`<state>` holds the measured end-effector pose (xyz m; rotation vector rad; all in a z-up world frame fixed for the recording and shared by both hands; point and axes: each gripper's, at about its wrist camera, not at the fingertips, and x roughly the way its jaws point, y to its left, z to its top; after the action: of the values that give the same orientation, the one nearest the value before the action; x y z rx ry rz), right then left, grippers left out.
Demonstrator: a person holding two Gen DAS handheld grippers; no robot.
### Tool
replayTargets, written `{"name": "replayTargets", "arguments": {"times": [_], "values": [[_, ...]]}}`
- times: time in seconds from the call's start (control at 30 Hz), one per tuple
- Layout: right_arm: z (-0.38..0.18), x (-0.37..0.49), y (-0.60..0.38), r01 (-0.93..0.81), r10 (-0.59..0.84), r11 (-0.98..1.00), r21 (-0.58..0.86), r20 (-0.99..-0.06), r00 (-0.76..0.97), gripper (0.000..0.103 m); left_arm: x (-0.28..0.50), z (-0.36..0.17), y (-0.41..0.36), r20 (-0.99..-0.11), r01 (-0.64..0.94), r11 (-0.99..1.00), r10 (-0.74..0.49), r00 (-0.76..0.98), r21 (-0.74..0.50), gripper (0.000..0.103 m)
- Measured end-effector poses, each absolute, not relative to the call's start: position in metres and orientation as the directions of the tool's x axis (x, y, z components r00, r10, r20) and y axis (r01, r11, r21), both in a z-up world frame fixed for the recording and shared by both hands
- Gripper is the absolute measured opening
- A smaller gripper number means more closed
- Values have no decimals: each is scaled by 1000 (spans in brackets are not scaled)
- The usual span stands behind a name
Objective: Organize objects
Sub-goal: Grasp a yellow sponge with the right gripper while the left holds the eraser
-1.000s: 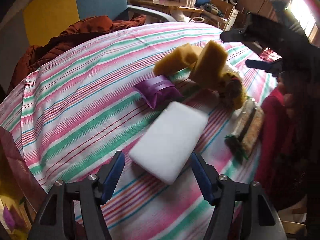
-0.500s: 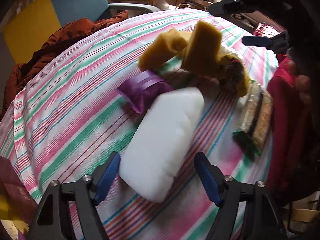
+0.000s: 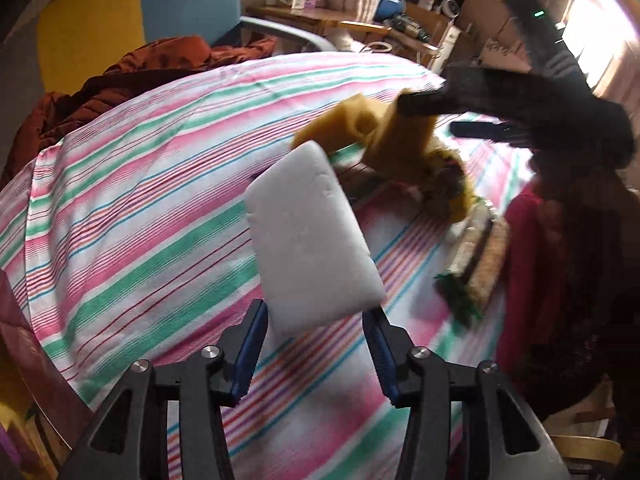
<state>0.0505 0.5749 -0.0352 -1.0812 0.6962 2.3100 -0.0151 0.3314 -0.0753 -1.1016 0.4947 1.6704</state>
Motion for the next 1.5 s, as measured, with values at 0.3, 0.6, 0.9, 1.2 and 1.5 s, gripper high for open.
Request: {"name": "replayTargets", "arguments": {"times": [0.3, 0.6, 0.9, 1.2, 1.5], "values": [[-49, 33, 570, -602, 208, -780, 172, -836, -508, 89, -34, -69, 332, -820, -842, -421, 571, 42, -337, 86], [-55, 25, 558, -552, 231, -830, 77, -854, -466, 66, -63, -78, 326, -775, -682, -529, 625, 89, -505, 103], [-48, 32, 563, -562, 220, -818, 122, -836, -503, 54, -57, -98, 351, -825, -681, -589, 563, 40, -435, 61], [-21, 53, 559, -562, 250, -806, 186, -754, -608, 53, -46, -76, 315, -777, -702, -558, 629, -9, -443, 58], [17, 72, 519, -497, 252, -842, 210, -662, -706, 54, -48, -34, 239, -722, -666, -597, 680, -126, -447, 59]]}}
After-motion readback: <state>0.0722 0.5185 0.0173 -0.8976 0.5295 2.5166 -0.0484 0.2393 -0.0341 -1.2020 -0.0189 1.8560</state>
